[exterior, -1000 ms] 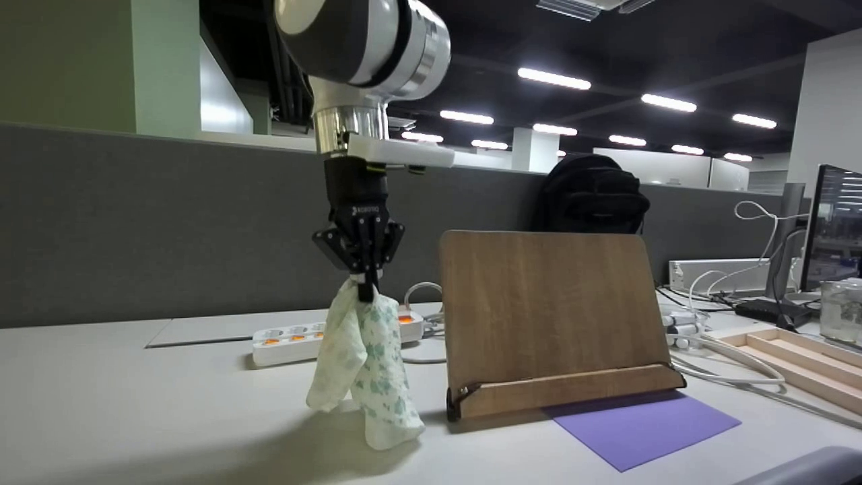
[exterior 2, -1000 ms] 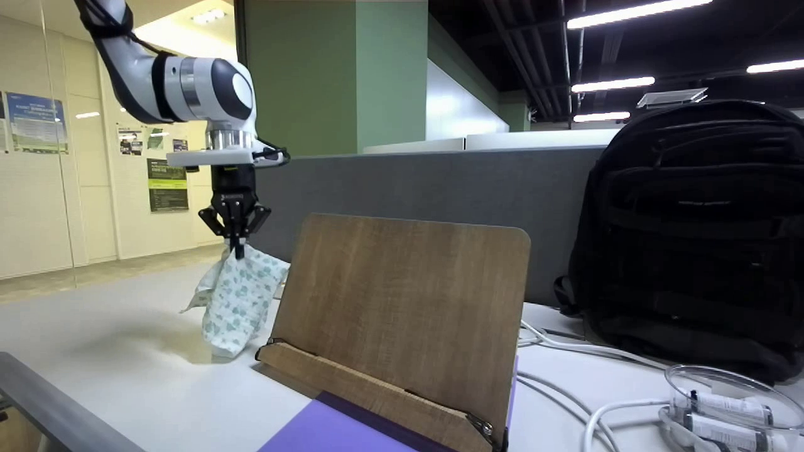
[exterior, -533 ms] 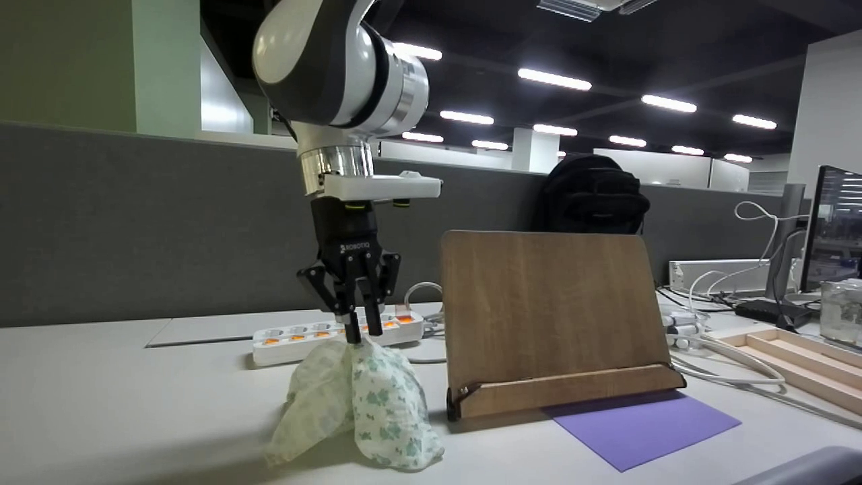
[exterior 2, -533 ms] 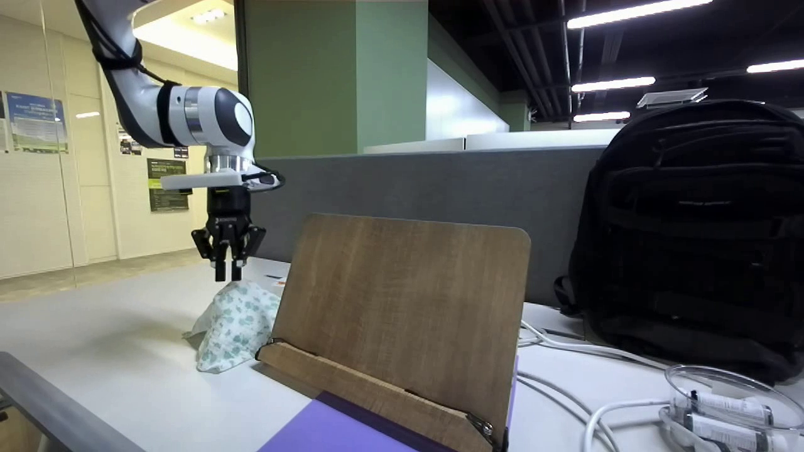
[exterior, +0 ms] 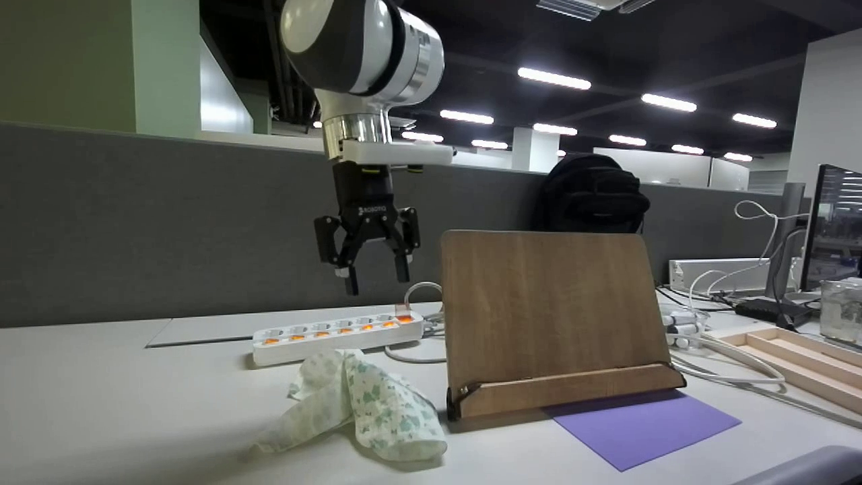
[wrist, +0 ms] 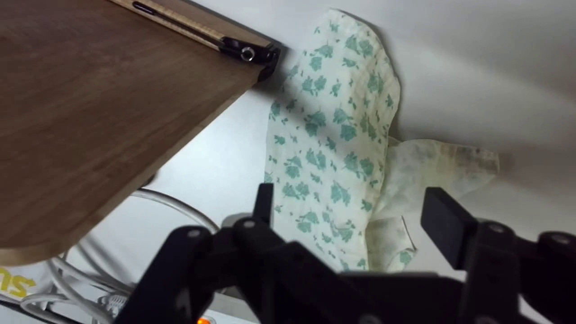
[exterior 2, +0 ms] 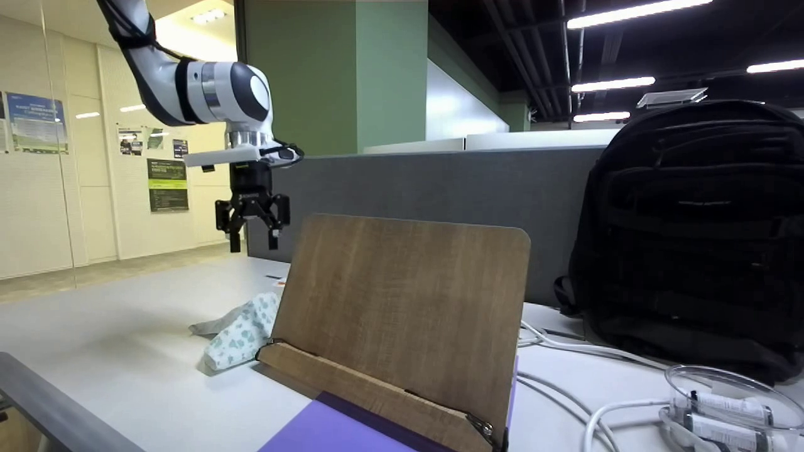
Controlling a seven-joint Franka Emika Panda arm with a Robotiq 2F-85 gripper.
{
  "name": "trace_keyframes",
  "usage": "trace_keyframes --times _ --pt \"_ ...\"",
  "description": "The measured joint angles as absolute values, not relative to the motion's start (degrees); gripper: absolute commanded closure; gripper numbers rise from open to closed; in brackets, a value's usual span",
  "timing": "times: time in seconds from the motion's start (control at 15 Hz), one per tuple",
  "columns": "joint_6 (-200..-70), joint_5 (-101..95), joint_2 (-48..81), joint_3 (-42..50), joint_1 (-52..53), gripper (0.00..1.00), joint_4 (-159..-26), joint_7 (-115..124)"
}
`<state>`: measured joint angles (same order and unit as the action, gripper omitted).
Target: Remove the white towel from the wooden object and put it on the table
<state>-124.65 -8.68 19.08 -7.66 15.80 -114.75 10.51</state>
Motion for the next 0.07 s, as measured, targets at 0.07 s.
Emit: trace_keyframes --times 0.07 --pt "-124.27 -8.68 18.37 -7.51 15.58 0.00 -114.76 10.51"
